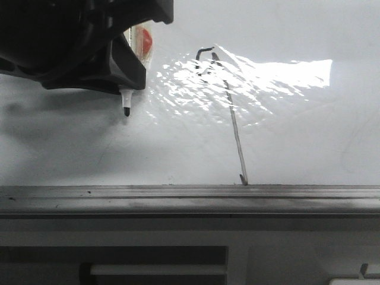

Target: Write number 9 on whiteboard

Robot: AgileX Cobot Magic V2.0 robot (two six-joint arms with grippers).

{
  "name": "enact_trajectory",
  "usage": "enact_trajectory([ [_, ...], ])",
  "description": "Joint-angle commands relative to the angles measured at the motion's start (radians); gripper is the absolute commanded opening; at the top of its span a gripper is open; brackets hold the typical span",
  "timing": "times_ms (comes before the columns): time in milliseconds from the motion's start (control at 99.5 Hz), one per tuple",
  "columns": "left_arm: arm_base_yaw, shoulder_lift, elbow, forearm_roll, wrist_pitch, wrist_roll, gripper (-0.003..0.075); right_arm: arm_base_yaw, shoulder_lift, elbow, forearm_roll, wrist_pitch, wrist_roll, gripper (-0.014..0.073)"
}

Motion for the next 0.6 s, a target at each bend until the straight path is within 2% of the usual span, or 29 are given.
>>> enact_trajectory([
  [0, 0.034, -0.008, -0.023, -0.010, -0.040, -0.009, -0.0020, -0.006, 0.005, -0.033, -0.015, -0.089, 0.002, -0.0041],
  [211, 0.034, -0.008, -0.023, -0.010, -0.042, -0.007, -0.0019, -0.015, 0.005, -0.033, -0.015, -0.090, 0.002, -0.0041],
  [271, 0.034, -0.008, -0.023, -0.010, -0.042, -0.007, 0.0001, -0.024, 0.005, -0.033, -0.015, -0.090, 0.002, -0.0041],
  [342, 0.034, -0.008, -0.023, -0.010, -0.049, -0.007, 0.0078, -0.030, 0.005, -0.033, -0.015, -0.090, 0.002, -0.0041],
  [472, 0.034, -0.008, -0.023, -0.010, -0.067, -0.007, 0.0290, -0.034, 0.005, -0.033, -0.015, -0.090, 0.017, -0.0041],
  [533, 0.034, -0.008, -0.023, -0.010, -0.069, -0.007, 0.0339, -0.034, 0.005, -0.033, -0.015, -0.090, 0.027, -0.0041],
  [593, 0.034, -0.008, -0.023, -0.010, -0.071, -0.007, 0.0349, -0.034, 0.005, -0.033, -0.015, -0.090, 0.030, -0.0041],
])
